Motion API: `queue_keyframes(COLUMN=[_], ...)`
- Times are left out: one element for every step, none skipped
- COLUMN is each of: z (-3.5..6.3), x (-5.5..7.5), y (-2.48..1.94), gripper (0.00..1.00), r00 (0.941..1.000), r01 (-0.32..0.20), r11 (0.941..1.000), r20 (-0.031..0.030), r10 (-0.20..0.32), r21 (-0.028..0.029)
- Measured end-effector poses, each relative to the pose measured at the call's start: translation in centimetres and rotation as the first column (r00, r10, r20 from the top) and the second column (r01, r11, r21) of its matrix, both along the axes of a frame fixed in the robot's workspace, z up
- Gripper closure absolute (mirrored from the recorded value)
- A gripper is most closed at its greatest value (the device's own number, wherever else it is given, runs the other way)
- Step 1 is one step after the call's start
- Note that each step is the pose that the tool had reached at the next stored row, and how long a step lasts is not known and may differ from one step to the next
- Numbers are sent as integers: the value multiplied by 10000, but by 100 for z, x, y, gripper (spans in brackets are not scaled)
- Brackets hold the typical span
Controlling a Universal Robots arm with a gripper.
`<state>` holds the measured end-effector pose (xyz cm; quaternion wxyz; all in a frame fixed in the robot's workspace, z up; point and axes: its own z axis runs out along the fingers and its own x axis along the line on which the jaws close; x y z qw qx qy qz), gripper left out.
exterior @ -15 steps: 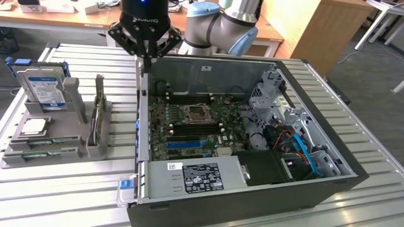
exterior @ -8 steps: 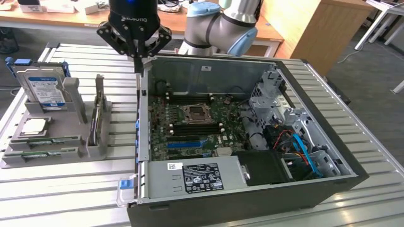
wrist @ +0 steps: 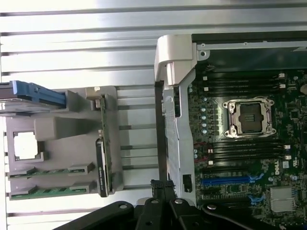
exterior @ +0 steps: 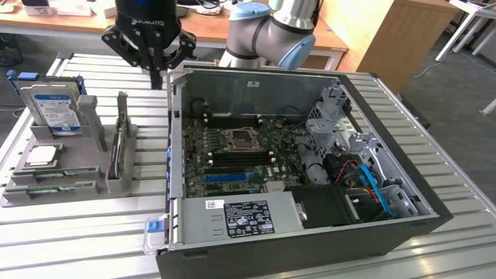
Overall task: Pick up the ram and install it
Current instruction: 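Reach for the ram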
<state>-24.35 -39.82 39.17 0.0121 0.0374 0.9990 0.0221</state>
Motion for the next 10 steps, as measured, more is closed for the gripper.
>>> queue_keyframes(z=[-1,-2,-3,-4,-5,-6,-6,-7,-8,-8], x=[-23,-45,-67,-89,-110,-132,-152,-171,-190,-209], y=[1,1,2,2,3,5,6,7,9,12], gripper=[89,89,89,89,89,89,89,89,89,89], r00=[10000,10000,10000,10000,10000,10000,10000,10000,10000,10000], r01=[0,-1,-1,0,0,0,1,0,0,-1], r11=[10000,10000,10000,10000,10000,10000,10000,10000,10000,10000], r20=[0,0,0,0,0,0,-1,-1,-1,-2], r10=[0,1,1,0,0,0,-1,0,0,1], r21=[0,0,0,0,0,0,0,0,0,0])
